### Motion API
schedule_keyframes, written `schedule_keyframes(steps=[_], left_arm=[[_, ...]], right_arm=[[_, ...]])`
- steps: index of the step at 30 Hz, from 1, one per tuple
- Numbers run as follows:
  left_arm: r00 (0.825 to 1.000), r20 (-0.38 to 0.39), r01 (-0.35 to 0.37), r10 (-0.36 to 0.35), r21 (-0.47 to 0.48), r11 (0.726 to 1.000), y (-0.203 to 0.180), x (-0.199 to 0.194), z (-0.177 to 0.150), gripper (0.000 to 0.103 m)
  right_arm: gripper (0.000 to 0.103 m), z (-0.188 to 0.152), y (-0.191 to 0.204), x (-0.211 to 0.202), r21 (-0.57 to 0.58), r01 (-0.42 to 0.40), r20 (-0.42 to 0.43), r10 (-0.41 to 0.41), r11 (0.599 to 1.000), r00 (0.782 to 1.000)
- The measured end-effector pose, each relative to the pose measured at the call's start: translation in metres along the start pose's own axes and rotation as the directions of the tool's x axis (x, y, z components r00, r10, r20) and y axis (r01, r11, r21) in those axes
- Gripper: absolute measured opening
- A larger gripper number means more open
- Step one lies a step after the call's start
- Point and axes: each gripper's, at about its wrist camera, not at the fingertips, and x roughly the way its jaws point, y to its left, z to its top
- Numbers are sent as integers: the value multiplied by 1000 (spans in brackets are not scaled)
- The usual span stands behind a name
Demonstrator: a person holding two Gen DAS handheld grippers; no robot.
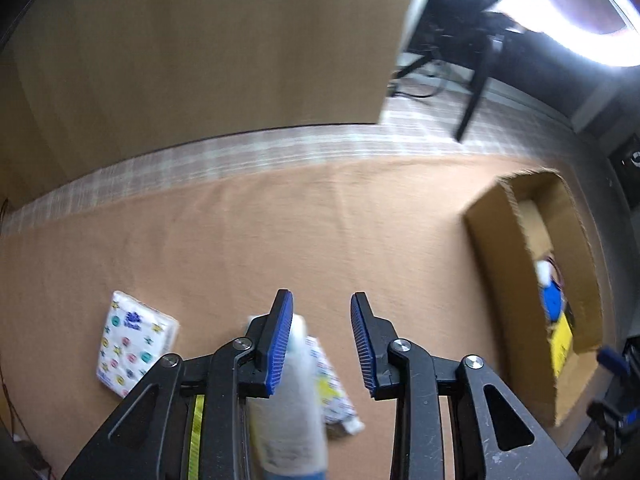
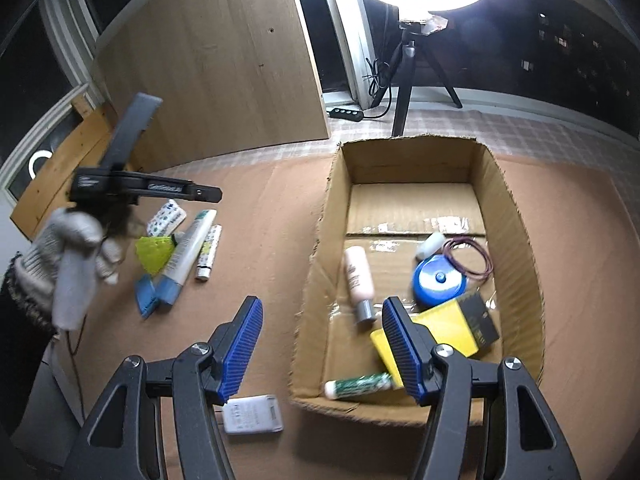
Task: Organize objects
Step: 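Carry cap and rubber band into the box and open both tools, then grasp the white-and-blue lotion bottle with the left tool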
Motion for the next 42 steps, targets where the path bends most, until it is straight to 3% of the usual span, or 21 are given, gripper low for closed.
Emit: schedule_keyframes(steps=[10,18,22,32,37,42], left_arm=[[996,-74,40,-48,-100,994,42,32,7,19],[996,-71,53,-58,-75,996,37,21,-13,17],[995,-75,57,-62,-68,996,32,15,-38,17],[986,-48,151,-160,-159,976,28,-12,-121,17],[985,-39,158,-166,-155,975,21,-24,-153,17],[986,-8,162,-165,-164,973,27,-44,-168,17]], right_arm=[[58,-14,6,-2,20,9,-15,-9,1000,1000],[58,-15,14,2,6,-6,-31,6,1000,999],[58,-11,23,2,-10,-25,-26,25,1000,999],[58,-13,53,9,-56,-93,-35,91,994,995],[59,-24,73,19,-55,-157,-59,154,986,986],[73,-39,95,31,-90,-188,-86,180,978,980]])
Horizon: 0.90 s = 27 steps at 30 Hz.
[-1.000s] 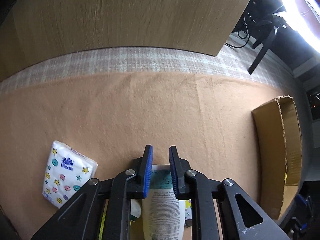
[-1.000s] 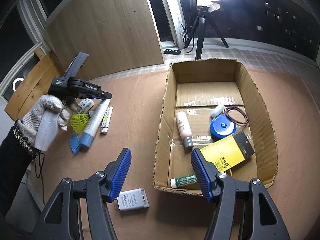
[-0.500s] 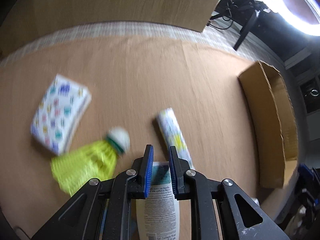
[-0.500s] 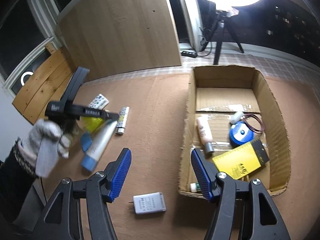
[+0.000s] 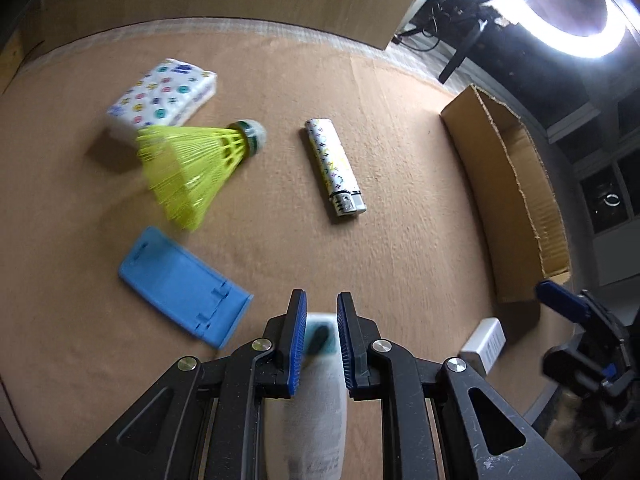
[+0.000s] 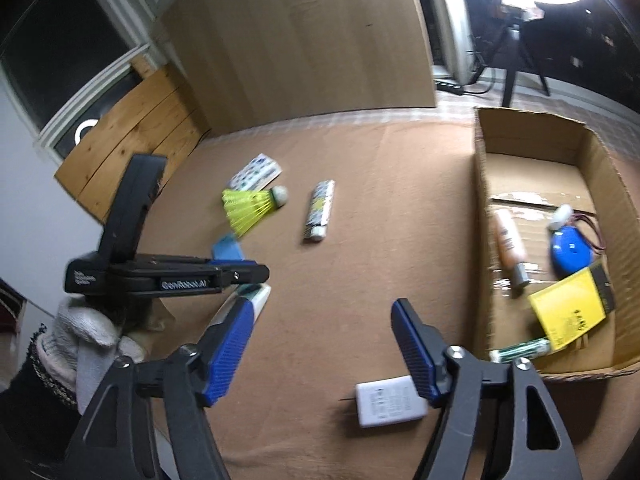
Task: Organize objects
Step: 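Grasp the white-and-blue lotion bottle with the left tool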
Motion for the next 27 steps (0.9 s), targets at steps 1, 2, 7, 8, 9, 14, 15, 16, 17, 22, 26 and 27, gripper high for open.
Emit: schedule_keyframes(steps=[1,2,7,8,9,14,15,16,17,22,26,27], left_arm=[[1000,10,-4,4,-1,1000,6,-8,-6,17],[1000,14,-9,9,-2,1000,8,-12,-10,17],[1000,19,-3,3,-10,1000,23,-31,-36,20],[1000,19,0,0,-7,1000,25,-33,-40,25],[1000,17,-1,1,-4,1000,26,-33,-43,32],[1000,-5,-4,4,53,999,23,-32,-66,42],[1000,-9,1,0,59,998,22,-31,-71,42],[1000,-17,12,-11,62,998,21,-30,-75,42],[1000,-19,21,-20,59,998,21,-29,-78,42],[998,-29,62,-61,40,997,18,-23,-87,42],[996,-45,74,-72,46,996,12,-18,-94,42],[996,-49,73,-70,50,996,10,-16,-97,42]], right_arm=[[75,-2,4,3,-7,2,-2,-2,1000,1000],[76,-4,7,5,-10,0,-3,0,1000,1000],[76,-13,18,18,-12,-31,-13,31,999,999],[76,-14,20,20,-7,-41,-16,41,999,999],[76,-15,20,22,1,-54,-20,54,999,998],[76,-18,27,34,20,-78,-51,79,997,996],[76,-19,30,38,17,-80,-60,81,997,995],[76,-19,32,40,18,-82,-67,83,996,994],[76,-20,33,43,21,-86,-74,88,996,993],[76,-22,39,56,40,-115,-110,119,993,987],[75,-23,39,67,68,-130,-135,139,989,981],[73,-24,38,71,82,-138,-147,149,987,978]])
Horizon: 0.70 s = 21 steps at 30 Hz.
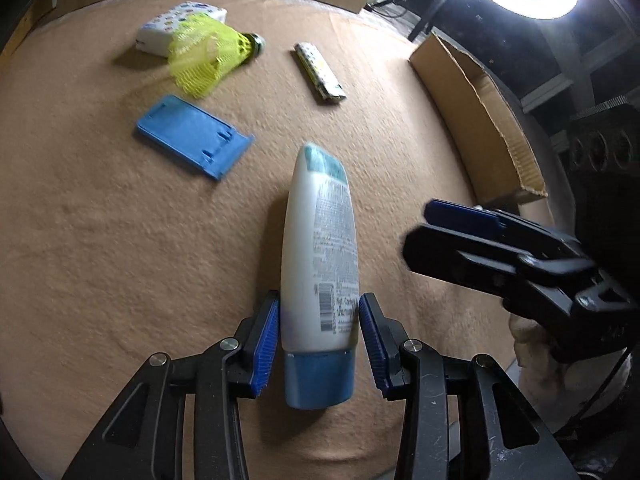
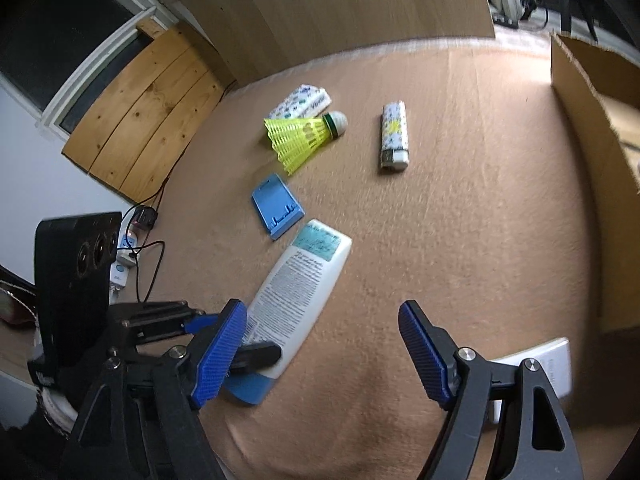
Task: Organize objects
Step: 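Grasp the white-and-blue lotion bottle with the left tool, then close the right tool on the lotion bottle beside the left tool and lift it upright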
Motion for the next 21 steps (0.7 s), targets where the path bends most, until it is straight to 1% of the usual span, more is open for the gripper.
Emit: schedule_keyframes(steps=[1,3,4,6,8,10,13,15,17,20,21], left_arm=[[1000,-5,-3,3,8,1000,-3,4,-2,42],[1000,-3,-15,15,19,1000,-7,8,-3,43],[999,2,-33,33,25,999,-9,7,-5,43],[997,19,-70,69,37,997,-11,4,-7,49],[992,44,-119,117,59,991,-13,-2,-9,55],[990,52,-133,129,77,988,-14,-7,-11,55],[990,53,-135,131,87,987,-14,-10,-12,55],[992,48,-120,117,84,989,-14,-11,-13,54],[995,34,-98,96,81,992,-14,-9,-9,49],[996,31,-88,86,70,994,-16,-1,-10,49],[997,27,-74,73,59,995,-14,-1,-9,49]], right_arm=[[71,-1,-1,3,5,-7,-8,7,1000,1000],[64,-1,0,8,6,-11,-25,11,1000,1000],[63,-1,1,11,3,-13,-35,13,1000,999],[60,-3,3,17,3,-24,-53,24,1000,998],[60,-6,6,22,2,-31,-65,31,1000,997],[57,-8,10,27,4,-37,-75,38,999,996],[51,-10,13,34,9,-53,-94,54,999,994],[45,-11,15,38,13,-61,-106,62,998,992],[41,-12,16,40,15,-77,-114,78,997,990],[40,-12,19,42,12,-78,-116,79,997,990],[40,-12,19,42,12,-78,-115,79,997,990]])
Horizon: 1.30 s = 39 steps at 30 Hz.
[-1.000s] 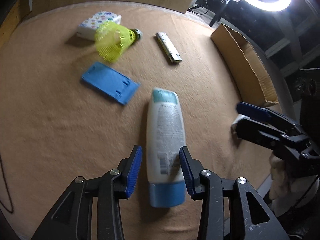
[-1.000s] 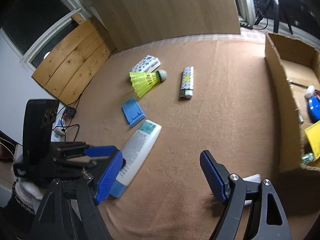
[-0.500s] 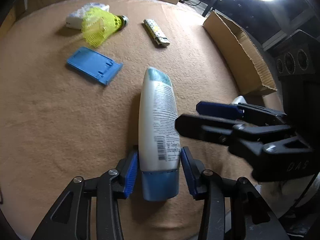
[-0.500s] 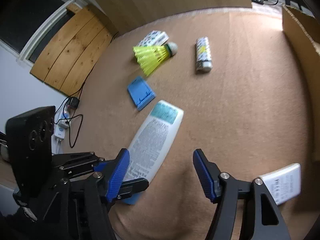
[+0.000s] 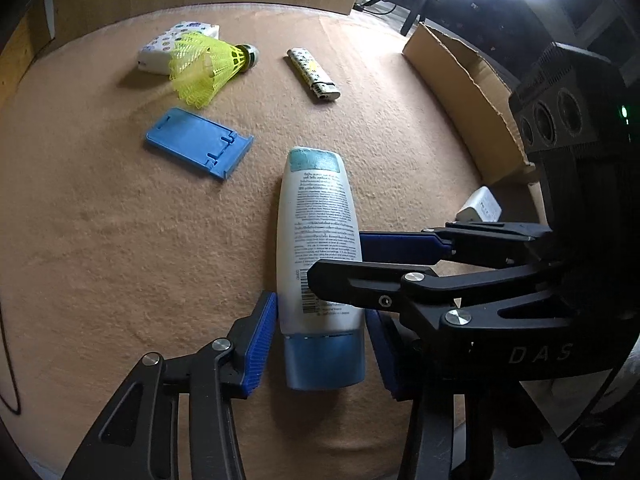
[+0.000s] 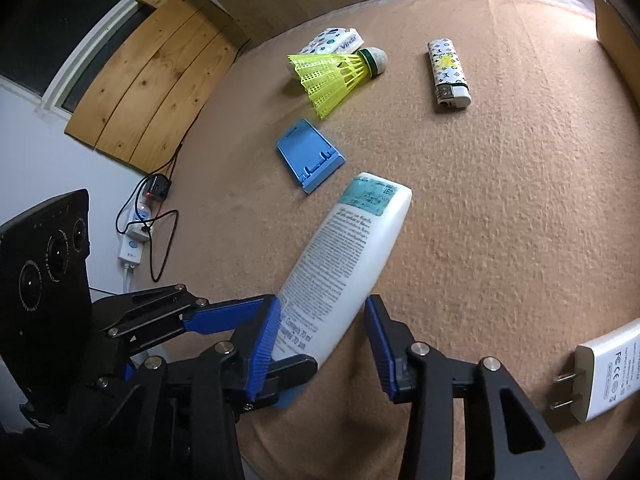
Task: Organize objects
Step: 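Close the right tool on the lotion bottle beside the left tool and lift it upright, then carry the lotion bottle into the box and open both tools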
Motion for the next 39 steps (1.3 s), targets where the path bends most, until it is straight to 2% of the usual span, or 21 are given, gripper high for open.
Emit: schedule_keyframes(steps=[6,12,20,26,30,39], left_arm=[[1000,0,31,-31,-30,999,-1,6,7,48],[998,18,56,-56,-20,998,-15,7,21,48],[995,51,84,-87,60,995,-51,4,55,47],[990,81,101,-114,149,984,-91,3,91,47],[984,109,114,-138,200,973,-119,1,118,47],[975,119,151,-189,273,950,-176,18,173,47]], right_arm=[[39,0,2,-2,-14,13,6,-13,1000,1000],[35,1,-3,-16,-10,23,47,-22,1000,999],[32,7,-16,-55,-1,49,132,-49,999,990],[32,15,-36,-94,24,99,216,-102,995,971],[32,26,-53,-127,39,132,278,-138,990,951],[32,46,-97,-174,90,186,353,-205,979,913]])
